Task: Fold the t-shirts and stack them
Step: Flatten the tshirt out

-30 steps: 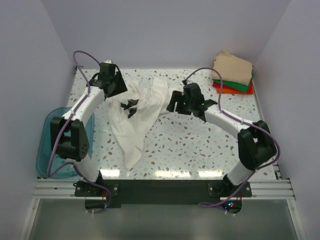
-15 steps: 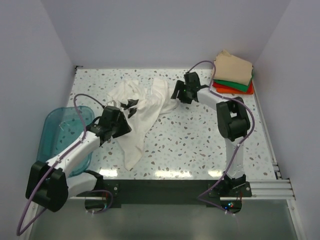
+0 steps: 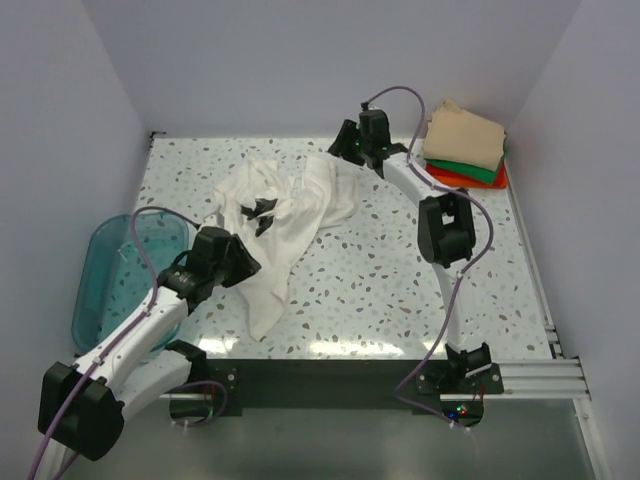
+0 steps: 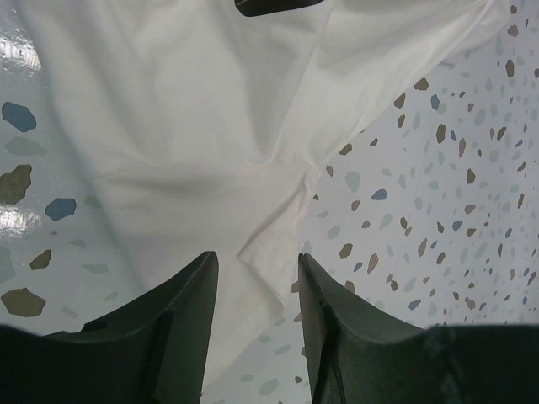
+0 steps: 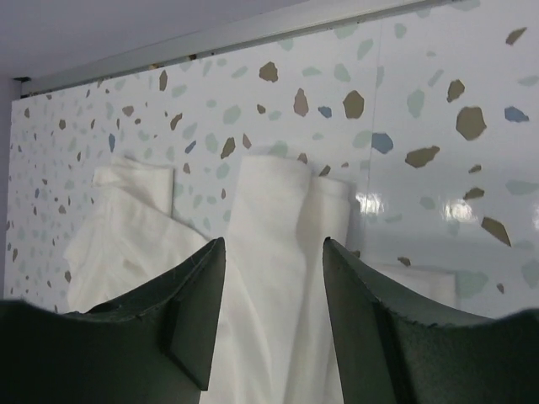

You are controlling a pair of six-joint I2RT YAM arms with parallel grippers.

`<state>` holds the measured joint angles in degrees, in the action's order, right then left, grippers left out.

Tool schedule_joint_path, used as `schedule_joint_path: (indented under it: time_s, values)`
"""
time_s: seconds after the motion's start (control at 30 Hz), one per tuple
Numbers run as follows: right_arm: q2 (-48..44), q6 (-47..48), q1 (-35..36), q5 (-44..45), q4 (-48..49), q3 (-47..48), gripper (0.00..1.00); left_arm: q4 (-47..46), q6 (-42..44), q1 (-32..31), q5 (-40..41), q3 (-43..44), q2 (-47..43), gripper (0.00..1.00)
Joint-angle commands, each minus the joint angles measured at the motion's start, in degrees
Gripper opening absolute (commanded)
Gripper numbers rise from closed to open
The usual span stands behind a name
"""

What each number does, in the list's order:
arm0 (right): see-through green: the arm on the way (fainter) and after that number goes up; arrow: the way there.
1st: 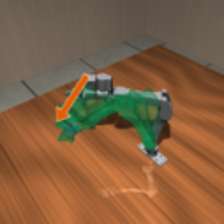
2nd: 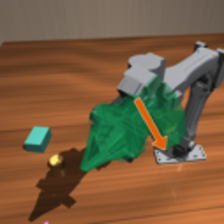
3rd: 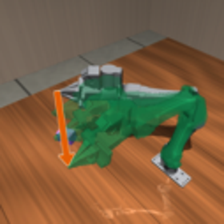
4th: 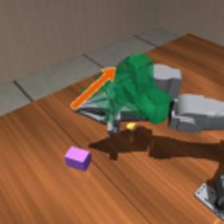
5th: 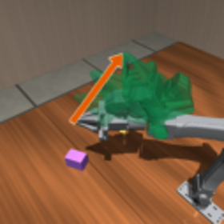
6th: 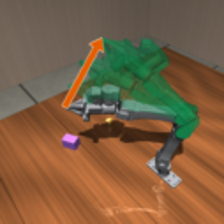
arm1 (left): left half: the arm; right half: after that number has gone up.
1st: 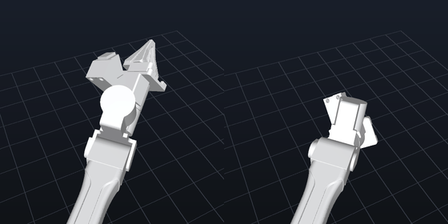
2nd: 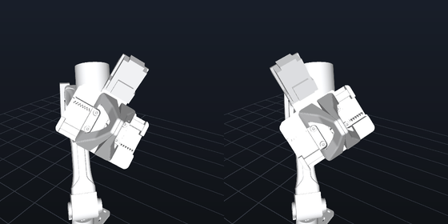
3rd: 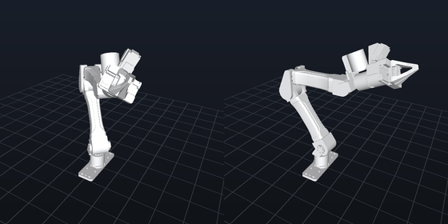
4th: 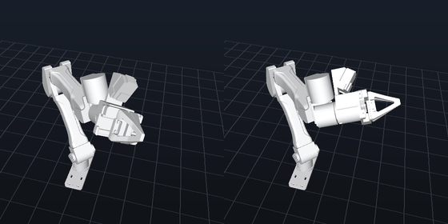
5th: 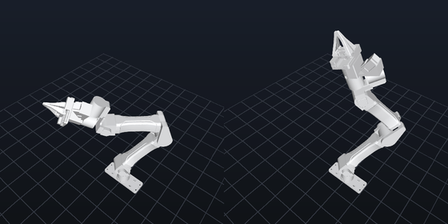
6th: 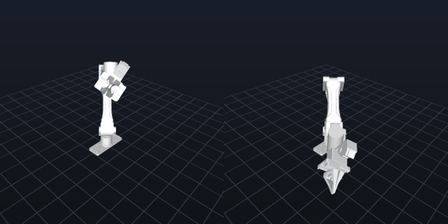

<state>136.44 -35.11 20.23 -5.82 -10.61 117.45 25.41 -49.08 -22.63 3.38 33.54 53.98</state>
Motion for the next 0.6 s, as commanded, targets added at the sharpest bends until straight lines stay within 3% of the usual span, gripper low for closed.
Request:
schedule_joint_path:
  time_s: [0.0,0.17,0.57]
  values:
    - [6.45,-0.66,0.25,-2.0,-0.02,8.57,0.53,0.61,-0.76,-0.31,-1.18,0.29,-1.15,0.47]
    - [12.18,-0.92,0.6,-3.49,-0.2,16.14,0.53,1.66,-0.23,-0.31,-2.41,0.91,-1.15,0.47]
    - [13.24,0.48,2.89,-1.3,4.19,12.64,0.48,2.1,-0.67,-0.39,-3.11,-0.93,-1.59,0.47]
